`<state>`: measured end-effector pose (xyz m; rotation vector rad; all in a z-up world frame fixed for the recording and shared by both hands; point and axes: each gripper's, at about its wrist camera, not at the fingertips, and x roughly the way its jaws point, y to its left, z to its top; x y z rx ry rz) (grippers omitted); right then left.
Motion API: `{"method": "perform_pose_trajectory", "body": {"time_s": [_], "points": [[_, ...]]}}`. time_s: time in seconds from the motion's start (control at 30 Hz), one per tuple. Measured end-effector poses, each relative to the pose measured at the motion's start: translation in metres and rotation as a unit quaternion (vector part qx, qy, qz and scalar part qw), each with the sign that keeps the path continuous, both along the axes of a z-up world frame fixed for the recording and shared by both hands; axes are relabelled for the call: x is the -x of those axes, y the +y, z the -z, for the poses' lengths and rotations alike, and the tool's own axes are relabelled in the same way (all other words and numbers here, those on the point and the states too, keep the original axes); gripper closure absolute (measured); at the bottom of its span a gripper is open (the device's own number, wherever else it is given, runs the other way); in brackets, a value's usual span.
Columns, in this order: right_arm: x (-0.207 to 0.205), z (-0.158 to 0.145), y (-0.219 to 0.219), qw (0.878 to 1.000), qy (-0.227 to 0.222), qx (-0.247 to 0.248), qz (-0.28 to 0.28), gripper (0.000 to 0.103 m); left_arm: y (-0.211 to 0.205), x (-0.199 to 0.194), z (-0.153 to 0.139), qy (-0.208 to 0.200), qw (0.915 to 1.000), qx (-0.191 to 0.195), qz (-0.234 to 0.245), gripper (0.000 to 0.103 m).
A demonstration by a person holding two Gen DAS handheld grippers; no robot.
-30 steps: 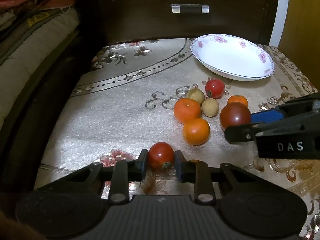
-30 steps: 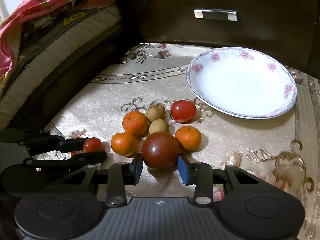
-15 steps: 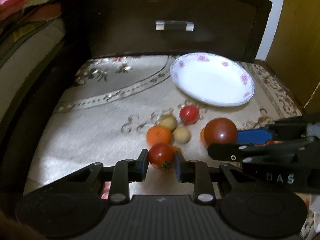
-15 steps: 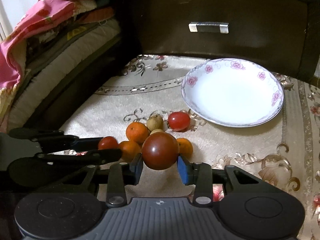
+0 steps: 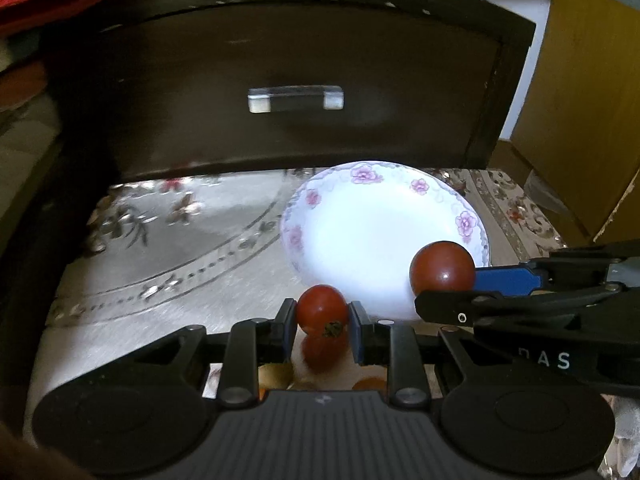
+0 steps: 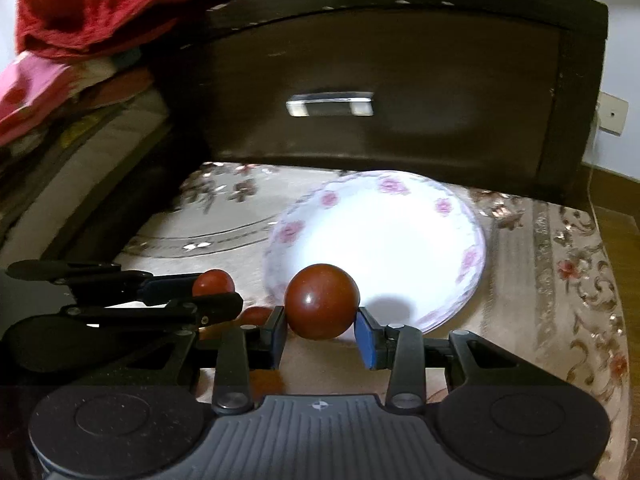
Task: Organize fruits
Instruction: 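Carry both tomatoes into the white bowl and open both grippers, then withdraw both grippers from the bowl toward the remaining fruits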
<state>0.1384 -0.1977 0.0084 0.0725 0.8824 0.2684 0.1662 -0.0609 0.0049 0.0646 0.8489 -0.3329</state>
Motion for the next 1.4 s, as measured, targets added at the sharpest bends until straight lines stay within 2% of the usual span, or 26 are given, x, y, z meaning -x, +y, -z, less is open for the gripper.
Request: {"method": "perform_pose_trajectory", "body": {"time_s": [0.2,0.43,0.63,1.1,1.4], "points": [[-0.016,0.015,-0.016,1.0,0.018,0.007,0.023,0.069,-0.014,-0.014,0.012,0.006,0.9999,-0.004,0.011,0.071],[-0.022,0.017,-0.021,0.999,0.02,0.006,0.026,0.067,-0.017,-0.02,0.014,0.008,0.9999,-0.002,0.01,0.071],[-0.023,0.016,-0.02,0.999,0.019,0.009,0.027,0.066,-0.014,-0.024,0.014,0.023,0.9997,0.005,-0.002,0.066],[-0.017,0.002,-0.02,1.0,-0.005,0.002,0.026,0.063,-0.004,-0.015,-0.003,0.01,0.9998,0.017,-0.006,0.062],[-0.009,0.0,-0.008,1.0,0.001,-0.002,0.011,0.06,0.01,-0.003,-0.003,0.015,0.9997,0.013,-0.012,0.061]]}}
